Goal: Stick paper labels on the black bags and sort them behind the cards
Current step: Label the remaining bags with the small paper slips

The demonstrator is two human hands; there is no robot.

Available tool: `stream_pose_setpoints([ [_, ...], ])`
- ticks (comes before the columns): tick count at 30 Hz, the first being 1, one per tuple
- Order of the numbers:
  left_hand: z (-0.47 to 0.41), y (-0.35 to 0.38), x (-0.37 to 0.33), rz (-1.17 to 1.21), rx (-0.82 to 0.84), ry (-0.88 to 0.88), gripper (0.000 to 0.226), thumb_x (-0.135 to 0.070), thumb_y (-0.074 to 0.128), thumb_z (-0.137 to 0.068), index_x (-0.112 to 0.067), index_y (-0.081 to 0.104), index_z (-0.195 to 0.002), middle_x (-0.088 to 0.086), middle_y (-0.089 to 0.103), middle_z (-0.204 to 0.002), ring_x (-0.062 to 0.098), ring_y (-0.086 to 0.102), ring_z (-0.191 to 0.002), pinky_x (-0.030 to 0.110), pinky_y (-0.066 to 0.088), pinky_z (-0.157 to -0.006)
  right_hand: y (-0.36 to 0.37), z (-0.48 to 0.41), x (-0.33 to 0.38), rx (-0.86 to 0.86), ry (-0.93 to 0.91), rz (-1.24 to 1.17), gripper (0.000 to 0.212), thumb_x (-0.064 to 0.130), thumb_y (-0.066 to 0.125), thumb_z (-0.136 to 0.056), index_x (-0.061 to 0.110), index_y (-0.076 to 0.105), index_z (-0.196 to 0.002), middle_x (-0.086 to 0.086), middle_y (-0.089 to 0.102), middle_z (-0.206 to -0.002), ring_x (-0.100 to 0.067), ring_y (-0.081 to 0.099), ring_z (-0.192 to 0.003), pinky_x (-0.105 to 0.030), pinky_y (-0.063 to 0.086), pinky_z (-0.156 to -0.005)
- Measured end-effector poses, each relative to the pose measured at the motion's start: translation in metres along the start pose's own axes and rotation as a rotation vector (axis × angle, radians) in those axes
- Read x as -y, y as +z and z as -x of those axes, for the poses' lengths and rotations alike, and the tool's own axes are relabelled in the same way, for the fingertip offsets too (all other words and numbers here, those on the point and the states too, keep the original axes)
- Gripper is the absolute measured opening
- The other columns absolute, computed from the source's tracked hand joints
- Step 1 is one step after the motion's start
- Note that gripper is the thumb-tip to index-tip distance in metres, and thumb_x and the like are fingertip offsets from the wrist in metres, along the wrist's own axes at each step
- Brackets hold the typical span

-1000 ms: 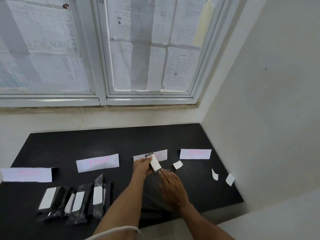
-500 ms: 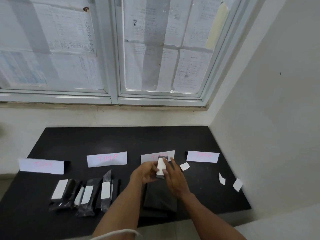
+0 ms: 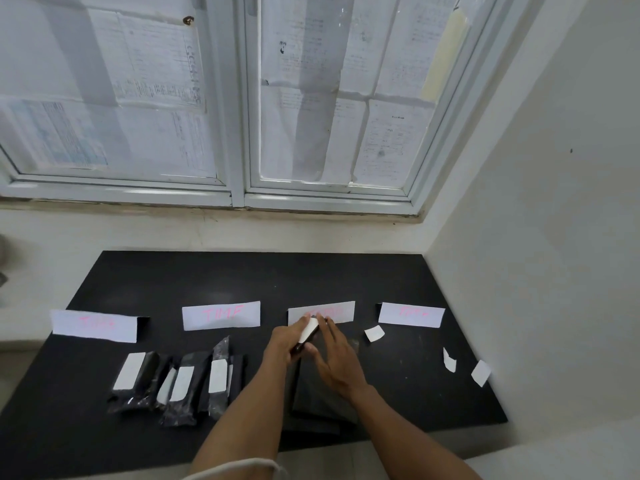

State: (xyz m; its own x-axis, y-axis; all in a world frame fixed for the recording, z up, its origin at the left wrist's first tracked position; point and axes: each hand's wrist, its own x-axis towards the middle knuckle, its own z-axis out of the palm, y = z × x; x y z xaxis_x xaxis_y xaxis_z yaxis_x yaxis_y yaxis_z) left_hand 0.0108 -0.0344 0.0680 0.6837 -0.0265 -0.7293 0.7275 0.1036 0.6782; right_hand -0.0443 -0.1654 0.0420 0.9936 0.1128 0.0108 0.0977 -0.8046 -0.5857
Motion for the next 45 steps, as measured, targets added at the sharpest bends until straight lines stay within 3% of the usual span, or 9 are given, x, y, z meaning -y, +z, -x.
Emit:
stream_pose_setpoints([
  [3, 0.0, -0.004, -0.001, -0.016, -0.055, 0.012, 0.049, -0.041, 0.075, -0.079, 0.001, 0.06, -0.101, 0.011, 0.064, -0.084, 0.021, 0.062, -0.071, 0.026, 0.049, -0.053, 0.007, 0.002, 0.005, -0.011, -0.004, -0.074, 0.069, 0.063, 0.032, -0.092, 0.032, 0.014, -0.151, 0.012, 0.018, -0.158, -0.001, 0.012, -0.145, -0.03, 0.022, -0.118],
  [11, -0.003, -0.008, 0.001, -0.03, -0.117, 0.049, 0.047, -0.037, 0.075, -0.079, 0.001, 0.059, -0.1, 0.008, 0.06, -0.079, 0.018, 0.059, -0.07, 0.026, 0.047, -0.055, 0.014, 0.006, 0.018, -0.047, 0.01, -0.183, 0.082, 0.078, 0.025, -0.082, 0.031, 0.02, -0.149, 0.01, 0.03, -0.154, 0.0, 0.027, -0.138, -0.027, 0.03, -0.114],
  [16, -0.009, -0.012, 0.006, -0.058, -0.061, 0.015, 0.054, -0.041, 0.064, -0.088, 0.006, 0.06, -0.113, 0.015, 0.064, -0.097, 0.023, 0.062, -0.081, 0.03, 0.053, -0.068, 0.016, 0.003, 0.018, -0.009, 0.042, -0.262, 0.079, 0.077, 0.03, -0.082, 0.035, 0.019, -0.148, 0.012, 0.032, -0.152, -0.003, 0.032, -0.138, -0.029, 0.033, -0.113],
  [24, -0.011, -0.031, 0.012, -0.065, -0.042, -0.033, 0.046, -0.036, 0.064, -0.089, 0.005, 0.062, -0.11, 0.019, 0.066, -0.1, 0.027, 0.064, -0.084, 0.041, 0.056, -0.089, 0.015, 0.003, 0.022, 0.192, 0.162, -0.402, 0.055, 0.04, 0.042, -0.099, 0.042, 0.016, -0.147, -0.002, 0.06, -0.128, -0.015, 0.059, -0.112, -0.026, 0.043, -0.095],
  [32, -0.012, -0.065, 0.018, -0.177, -0.092, -0.084, 0.045, -0.033, 0.056, -0.095, 0.005, 0.052, -0.118, 0.017, 0.055, -0.102, 0.022, 0.053, -0.068, 0.03, 0.046, -0.051, 0.045, 0.0, 0.042, 0.297, 0.203, -0.367, 0.066, 0.037, 0.049, -0.095, 0.037, 0.012, -0.15, -0.006, 0.057, -0.132, -0.018, 0.059, -0.115, -0.032, 0.046, -0.101],
  [35, -0.013, -0.085, 0.02, -0.224, -0.122, -0.101, 0.047, -0.03, 0.048, -0.099, 0.007, 0.049, -0.129, 0.022, 0.057, -0.114, 0.032, 0.058, -0.085, 0.035, 0.049, -0.058, 0.064, -0.001, 0.056, 0.31, 0.186, -0.345, 0.072, 0.03, 0.058, -0.09, 0.031, 0.018, -0.151, -0.006, 0.057, -0.133, -0.02, 0.057, -0.118, -0.032, 0.046, -0.101],
  [38, -0.015, -0.114, 0.023, -0.258, -0.174, -0.071, 0.043, -0.022, 0.036, -0.104, 0.005, 0.044, -0.136, 0.023, 0.053, -0.133, 0.036, 0.056, -0.113, 0.037, 0.051, -0.087, 0.093, -0.006, 0.078, 0.287, 0.194, -0.401, 0.069, 0.021, 0.062, -0.088, 0.022, 0.028, -0.148, -0.002, 0.055, -0.135, -0.015, 0.055, -0.121, -0.025, 0.044, -0.101],
  [42, -0.023, -0.161, 0.038, -0.18, -0.28, -0.073, 0.037, -0.027, 0.043, -0.1, -0.003, 0.058, -0.124, 0.021, 0.057, -0.128, 0.034, 0.057, -0.094, 0.04, 0.055, -0.067, 0.135, -0.02, 0.113, 0.336, 0.269, -0.5, 0.069, 0.012, 0.059, -0.086, 0.022, 0.031, -0.147, -0.008, 0.062, -0.125, -0.017, 0.064, -0.105, -0.027, 0.054, -0.09],
  [45, -0.029, -0.196, 0.049, -0.172, -0.313, -0.075, 0.035, -0.025, 0.045, -0.099, -0.005, 0.059, -0.124, 0.02, 0.058, -0.124, 0.034, 0.061, -0.092, 0.046, 0.056, -0.08, 0.166, -0.029, 0.136, 0.398, 0.334, -0.534, 0.064, 0.007, 0.058, -0.083, 0.03, 0.037, -0.138, -0.008, 0.064, -0.114, -0.022, 0.065, -0.095, -0.023, 0.057, -0.077],
])
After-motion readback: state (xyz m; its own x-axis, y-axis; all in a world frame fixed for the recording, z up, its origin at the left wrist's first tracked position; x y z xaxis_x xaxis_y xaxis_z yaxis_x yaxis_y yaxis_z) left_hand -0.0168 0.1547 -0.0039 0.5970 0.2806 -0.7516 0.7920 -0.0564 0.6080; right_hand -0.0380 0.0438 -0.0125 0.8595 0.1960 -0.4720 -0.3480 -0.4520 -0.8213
